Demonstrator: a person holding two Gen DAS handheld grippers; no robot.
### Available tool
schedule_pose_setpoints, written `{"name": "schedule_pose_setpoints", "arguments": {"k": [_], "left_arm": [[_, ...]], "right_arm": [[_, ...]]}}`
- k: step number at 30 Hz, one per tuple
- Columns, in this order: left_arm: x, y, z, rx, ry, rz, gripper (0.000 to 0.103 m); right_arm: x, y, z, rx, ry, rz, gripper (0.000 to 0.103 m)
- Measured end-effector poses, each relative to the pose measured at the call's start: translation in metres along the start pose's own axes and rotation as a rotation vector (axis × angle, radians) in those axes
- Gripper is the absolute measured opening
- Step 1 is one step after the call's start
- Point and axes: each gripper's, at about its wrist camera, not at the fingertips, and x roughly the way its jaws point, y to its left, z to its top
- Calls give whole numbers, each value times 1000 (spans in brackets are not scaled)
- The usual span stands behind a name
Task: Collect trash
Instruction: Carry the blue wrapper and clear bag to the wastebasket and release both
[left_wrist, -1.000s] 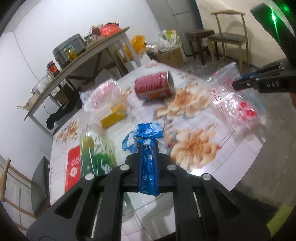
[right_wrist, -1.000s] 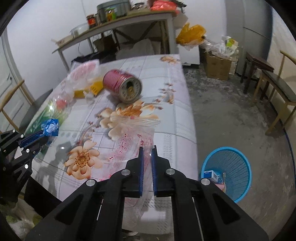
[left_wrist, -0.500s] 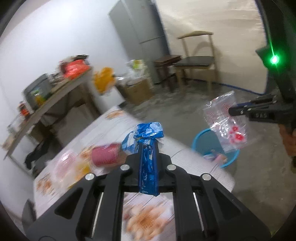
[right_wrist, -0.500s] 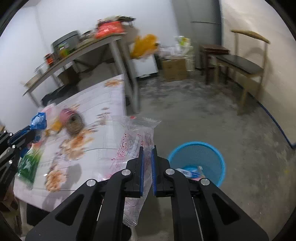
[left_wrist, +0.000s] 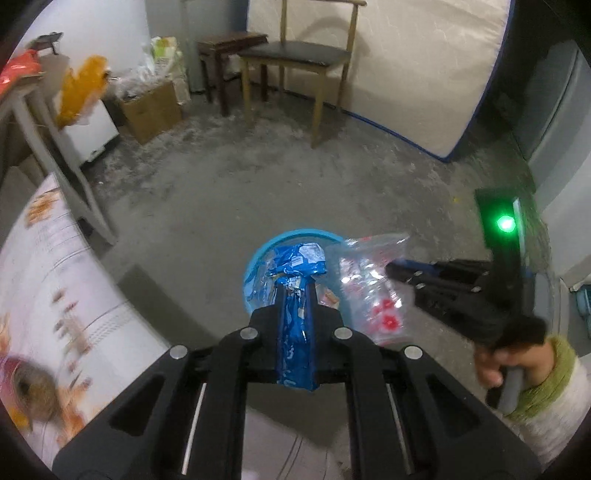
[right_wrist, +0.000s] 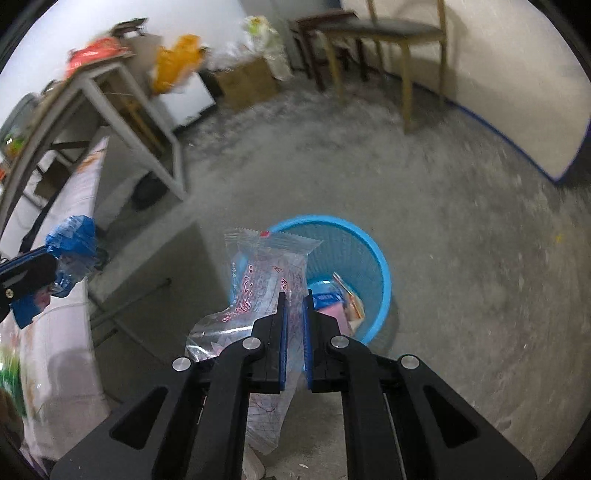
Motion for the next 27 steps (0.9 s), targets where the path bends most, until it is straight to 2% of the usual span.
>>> {"name": "schedule_pose_setpoints", "arguments": {"k": [2, 3, 4, 6, 10, 13, 17, 21, 27], "left_arm": [[19, -3, 9, 0, 5, -2, 13], [27, -6, 14, 4, 3, 7, 18], [30, -7, 16, 8, -1, 14, 28], [38, -10, 20, 9, -17, 28, 40], [38, -6, 22, -15, -25, 6, 46], [30, 0, 18, -23, -39, 11, 48], [13, 5, 15, -34, -54, 4, 50], [-19, 5, 6, -46, -95, -6, 57], [-96, 5, -33, -67, -196, 13, 67]], "right_arm": [[20, -9, 5, 24, 14, -30, 12], [29, -13, 7, 29, 19, -41, 15], [38, -18, 9, 42, 25, -56, 22], [51, -27, 10, 71, 31, -86, 33], [57, -38, 5, 113, 32, -81, 39], [53, -41, -2, 125, 31, -77, 41], [36, -39, -11, 143, 14, -56, 46], [7, -34, -18, 141, -19, -18, 55], [-43, -11, -35, 113, -43, 65, 64]]}}
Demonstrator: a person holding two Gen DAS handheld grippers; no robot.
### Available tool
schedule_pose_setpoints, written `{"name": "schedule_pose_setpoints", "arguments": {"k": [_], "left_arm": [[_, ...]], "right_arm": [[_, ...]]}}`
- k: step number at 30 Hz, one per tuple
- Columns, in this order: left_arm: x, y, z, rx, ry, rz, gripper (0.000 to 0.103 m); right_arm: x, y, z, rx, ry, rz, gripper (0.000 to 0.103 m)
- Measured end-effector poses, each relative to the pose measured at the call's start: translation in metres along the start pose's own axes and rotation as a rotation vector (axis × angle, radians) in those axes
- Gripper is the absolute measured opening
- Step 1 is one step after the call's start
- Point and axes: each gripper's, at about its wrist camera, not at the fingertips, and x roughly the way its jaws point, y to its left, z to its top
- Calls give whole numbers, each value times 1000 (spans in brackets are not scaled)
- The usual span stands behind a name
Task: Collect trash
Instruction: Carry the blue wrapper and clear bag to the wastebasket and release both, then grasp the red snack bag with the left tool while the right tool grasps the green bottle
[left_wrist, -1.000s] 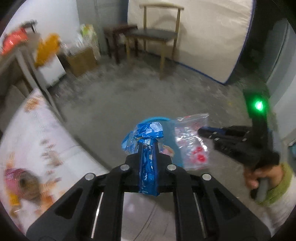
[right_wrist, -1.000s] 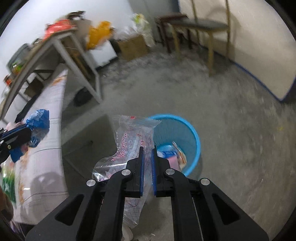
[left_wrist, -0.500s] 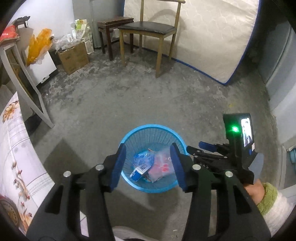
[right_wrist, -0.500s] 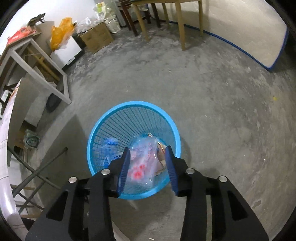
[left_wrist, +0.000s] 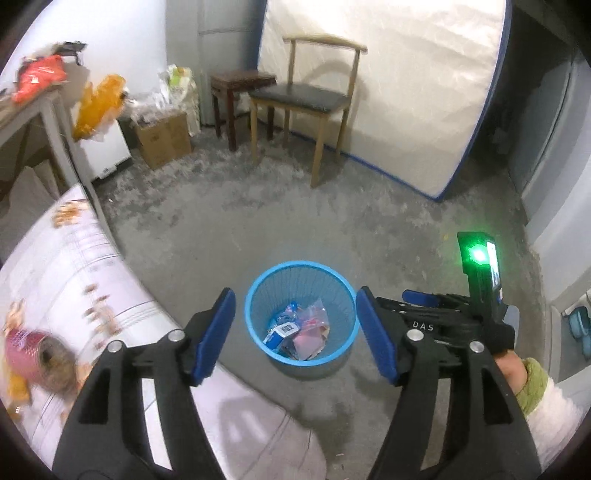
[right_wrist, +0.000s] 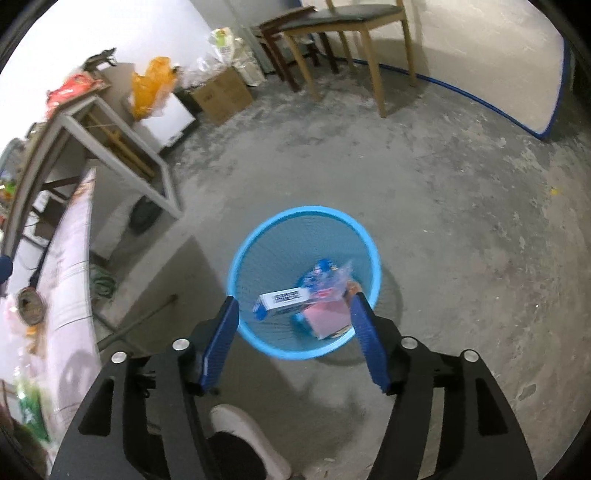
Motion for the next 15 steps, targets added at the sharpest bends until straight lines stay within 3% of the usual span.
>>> {"name": "schedule_pose_setpoints", "arguments": {"k": [4, 9, 13, 15], "left_arm": [[-59, 16, -22, -45, -73, 44, 71], [-143, 57, -68, -134, -169, 161, 74], [-204, 100, -118, -263, -208, 310, 74], [-237, 126, -150, -357, -224, 419, 74]], "right_arm": [[-27, 29, -10, -27, 11, 65, 68], [-51, 79, -24, -101, 21, 148, 72], [-66, 137, -37, -201, 29, 224, 76], [-70, 166, -43, -251, 38, 265, 77]]}}
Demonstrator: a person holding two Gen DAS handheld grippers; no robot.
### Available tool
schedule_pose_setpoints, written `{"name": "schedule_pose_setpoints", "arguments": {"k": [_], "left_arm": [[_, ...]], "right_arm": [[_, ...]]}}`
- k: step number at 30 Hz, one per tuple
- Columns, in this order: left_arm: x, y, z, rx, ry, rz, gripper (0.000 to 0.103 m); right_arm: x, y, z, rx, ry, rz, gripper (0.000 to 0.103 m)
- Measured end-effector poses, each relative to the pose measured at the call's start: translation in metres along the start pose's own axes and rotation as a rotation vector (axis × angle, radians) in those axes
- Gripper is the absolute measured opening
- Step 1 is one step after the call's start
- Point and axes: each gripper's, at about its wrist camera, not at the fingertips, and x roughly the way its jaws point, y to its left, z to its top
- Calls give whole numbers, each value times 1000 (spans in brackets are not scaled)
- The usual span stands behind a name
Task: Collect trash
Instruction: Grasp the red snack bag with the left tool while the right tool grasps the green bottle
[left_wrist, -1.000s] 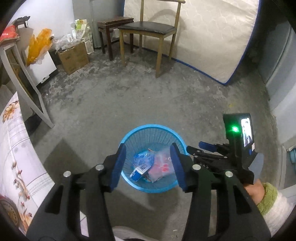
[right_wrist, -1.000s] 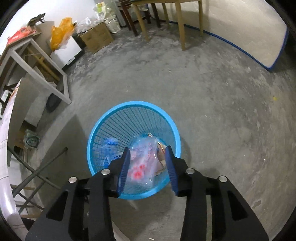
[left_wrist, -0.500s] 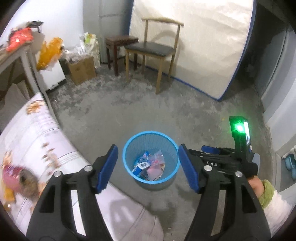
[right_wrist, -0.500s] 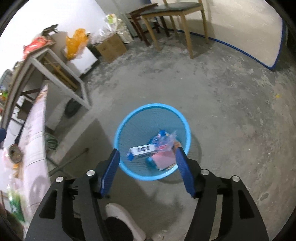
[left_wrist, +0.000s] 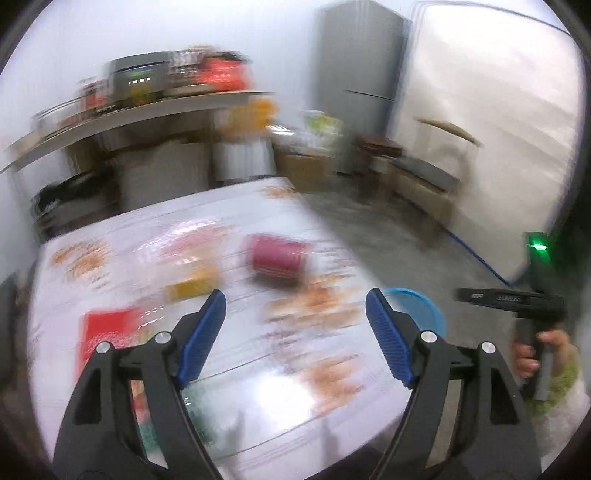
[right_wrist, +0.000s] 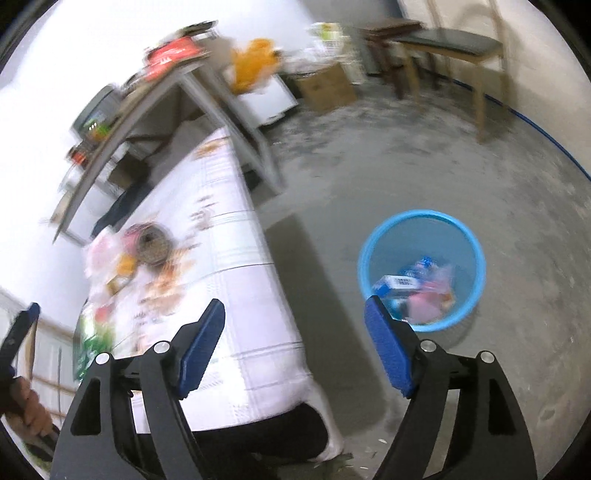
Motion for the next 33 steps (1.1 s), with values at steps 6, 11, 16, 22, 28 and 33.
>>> {"name": "schedule_pose_setpoints", "arguments": {"k": [6, 11, 16, 22, 28, 33], "left_arm": [[-33, 106, -43, -237, 2, 258, 74], [-30, 168, -76, -380, 50, 359, 74], [-10, 213, -105, -486, 157, 385, 73], [6, 233, -121, -540, 189, 364, 72], [12, 241, -127, -573, 232, 325, 65], [18, 244, -131, -613, 244, 273, 58]], "right_arm": [[25, 112, -10, -171, 96, 171, 80], [61, 207, -35, -314, 227, 286, 83], [99, 278, -58, -388, 309, 292, 85], [131, 315, -64, -438, 352, 241, 85], [152, 336, -71, -480, 388, 205, 85], [155, 352, -83, -582, 379, 192, 79]]}}
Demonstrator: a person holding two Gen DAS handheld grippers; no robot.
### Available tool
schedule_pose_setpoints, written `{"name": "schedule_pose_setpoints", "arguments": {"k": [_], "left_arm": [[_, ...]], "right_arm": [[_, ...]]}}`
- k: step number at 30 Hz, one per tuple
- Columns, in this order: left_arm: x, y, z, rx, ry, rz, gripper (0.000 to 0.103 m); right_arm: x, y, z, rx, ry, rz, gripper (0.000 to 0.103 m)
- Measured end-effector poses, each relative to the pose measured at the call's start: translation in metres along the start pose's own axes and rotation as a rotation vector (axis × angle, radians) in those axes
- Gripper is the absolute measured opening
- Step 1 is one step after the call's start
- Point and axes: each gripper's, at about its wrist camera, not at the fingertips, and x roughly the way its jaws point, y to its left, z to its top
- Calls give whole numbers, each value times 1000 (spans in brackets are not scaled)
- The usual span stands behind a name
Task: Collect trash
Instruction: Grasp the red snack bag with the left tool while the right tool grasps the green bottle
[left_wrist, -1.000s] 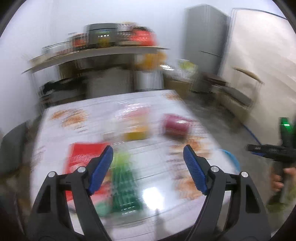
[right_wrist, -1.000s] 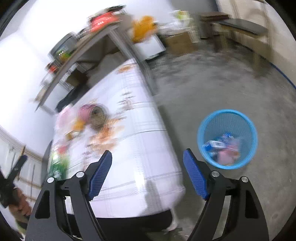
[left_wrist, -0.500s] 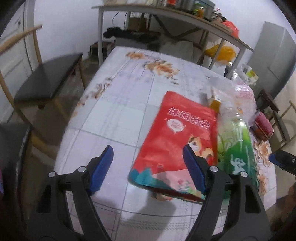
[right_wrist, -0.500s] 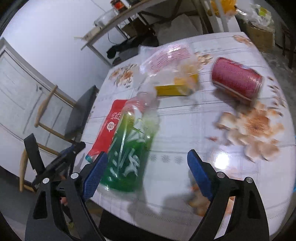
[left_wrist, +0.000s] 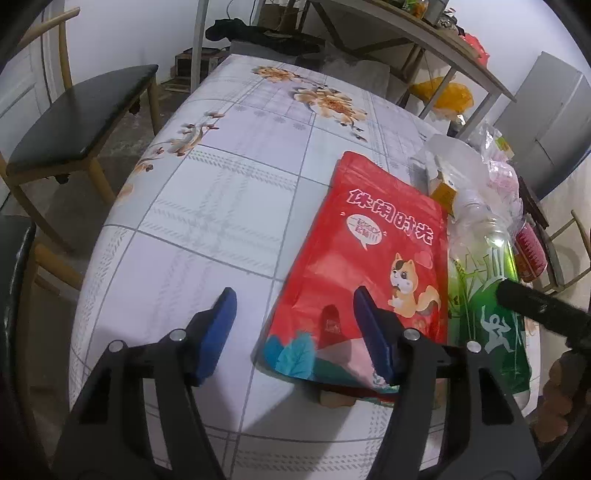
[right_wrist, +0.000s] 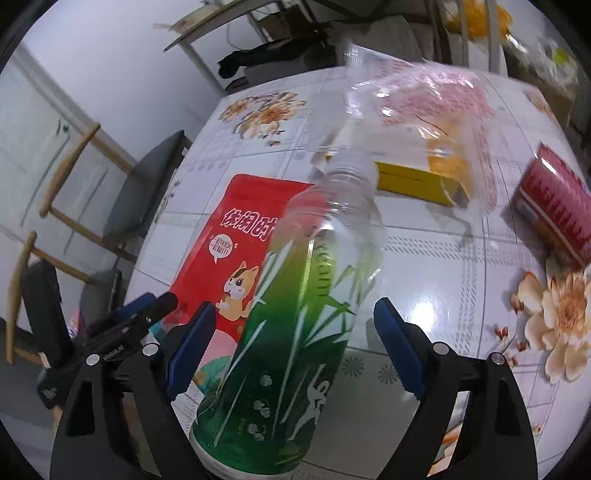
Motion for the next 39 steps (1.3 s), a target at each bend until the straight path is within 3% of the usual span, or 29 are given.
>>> {"name": "schedule_pose_setpoints", "arguments": {"k": [3, 13, 16, 20, 22, 26, 28, 30, 39], "left_arm": [[1, 1, 0, -32, 22, -73, 55], [-3, 14, -7, -161, 80, -270, 49], [-8, 20, -10, -207, 88, -378, 48], [-12, 25, -12, -275, 114, -575, 45], [-10, 22, -12, -286, 126, -629, 44], [-4, 8, -9, -248, 122, -564, 36], [4, -1, -7, -222, 130, -503, 20], [8, -10, -7, -186, 134, -429, 12], [-27, -36, -25, 20, 47, -211, 8]], "right_arm": [[7, 0, 1, -7, 21, -10, 68], [8, 0, -3, -62, 28, 20, 64], [8, -1, -5, -68, 36, 47, 63], [8, -6, -8, -66, 42, 82, 62], [8, -7, -9, -69, 42, 92, 61], [6, -8, -11, -76, 40, 100, 61], [6, -8, -12, -77, 38, 103, 61], [5, -9, -14, -77, 41, 106, 60], [-24, -31, -45, -63, 46, 84, 59]]}}
